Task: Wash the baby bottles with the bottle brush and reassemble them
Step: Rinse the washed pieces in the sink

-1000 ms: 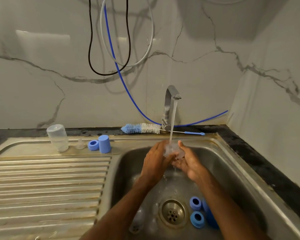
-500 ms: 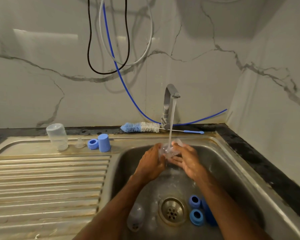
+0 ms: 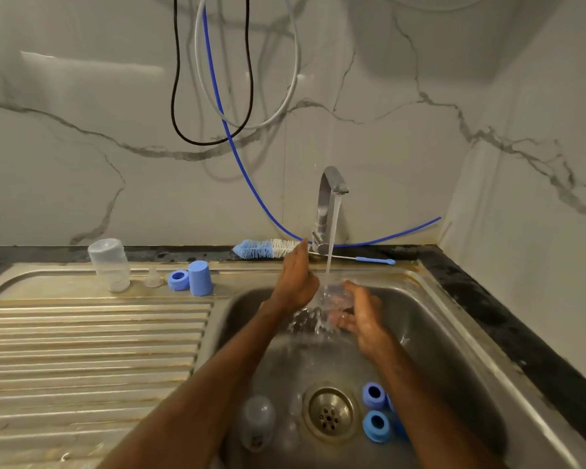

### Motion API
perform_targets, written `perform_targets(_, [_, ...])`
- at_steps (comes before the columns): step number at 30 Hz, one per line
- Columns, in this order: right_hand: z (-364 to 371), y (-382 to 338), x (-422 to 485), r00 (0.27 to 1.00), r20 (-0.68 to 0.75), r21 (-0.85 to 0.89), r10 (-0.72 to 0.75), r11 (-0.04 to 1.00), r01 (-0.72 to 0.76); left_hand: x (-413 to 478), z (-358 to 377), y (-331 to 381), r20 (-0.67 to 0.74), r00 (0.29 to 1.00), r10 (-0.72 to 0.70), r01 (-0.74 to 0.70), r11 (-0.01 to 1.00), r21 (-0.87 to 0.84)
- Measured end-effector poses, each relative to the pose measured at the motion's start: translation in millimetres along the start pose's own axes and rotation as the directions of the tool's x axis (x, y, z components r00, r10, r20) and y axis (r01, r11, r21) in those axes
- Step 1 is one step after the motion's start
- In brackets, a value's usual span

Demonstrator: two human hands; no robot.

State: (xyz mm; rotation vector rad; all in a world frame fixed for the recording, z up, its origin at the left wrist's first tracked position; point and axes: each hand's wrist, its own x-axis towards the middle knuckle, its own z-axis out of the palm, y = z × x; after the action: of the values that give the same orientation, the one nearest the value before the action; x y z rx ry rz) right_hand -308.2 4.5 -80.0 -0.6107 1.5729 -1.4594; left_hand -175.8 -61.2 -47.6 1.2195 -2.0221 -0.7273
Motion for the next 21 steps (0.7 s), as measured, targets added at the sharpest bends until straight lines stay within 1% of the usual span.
perform_targets(2, [-5.6,1.0,3.5,0.995,0.048,0.124,0.092,0.987,-0.097,13.2,-0.6,9.8,0.043,0.999,0.003,-0.002,1.000,-0.017])
perform_targets(4, [-7.4,2.9,6.9,0.985,0.102,0.151,0.136,0.977,-0.151,20.7,2.2,11.2,0.065,0.998,0.003,-0.002,1.000,-0.020])
perform_targets(7, [-6.6,2.3,5.2,0.977,0.151,0.155,0.150,0.973,-0.174,21.5,6.6,10.1,0.076,0.997,-0.005,0.007,1.000,-0.025])
perform_targets(10, [-5.7,-1.2,1.3,0.972,0.161,0.219,0.172,0.954,-0.205,23.4,6.5,17.1,0.107,0.993,0.042,-0.041,0.999,-0.011])
perform_targets(12, [-5.8,-2.8,-1.5,0.971,0.175,0.200,0.161,0.960,-0.195,25.1,4.0,20.4,0.133,0.989,0.066,-0.069,0.997,0.021])
perform_targets(14, [-4.9,-4.4,-5.6,0.986,0.128,0.058,0.104,0.992,-0.112,20.6,-1.8,20.9,0.160,0.984,0.077,-0.088,0.994,0.060])
perform_targets(15, [-3.1,-4.7,-9.0,0.995,0.092,-0.060,0.049,0.997,-0.043,15.9,-5.1,18.5,0.176,0.980,0.090,-0.106,0.991,0.082])
perform_targets(16, [-1.0,-3.9,-11.9,0.997,0.067,-0.192,-0.025,0.981,0.038,9.3,-9.2,15.1,0.185,0.978,0.097,-0.118,0.987,0.106])
perform_targets(17, [1.5,-3.5,-15.7,0.992,0.061,-0.332,-0.114,0.934,0.128,2.4,-13.0,8.8,0.185,0.979,0.089,-0.115,0.984,0.134])
perform_targets(19, [7.2,-7.8,-24.7,0.949,0.131,-0.553,-0.287,0.773,0.310,-14.1,-22.4,-7.0,0.150,0.988,0.041,-0.071,0.977,0.203])
perform_targets(20, [9.5,-12.8,-28.5,0.912,0.175,-0.600,-0.372,0.694,0.398,-23.2,-28.2,-16.9,0.124,0.992,0.020,-0.049,0.970,0.238])
perform_targets(21, [11.2,-19.5,-33.0,0.864,0.198,-0.613,-0.464,0.629,0.478,-31.6,-34.7,-27.3,0.096,0.995,0.004,-0.029,0.966,0.257])
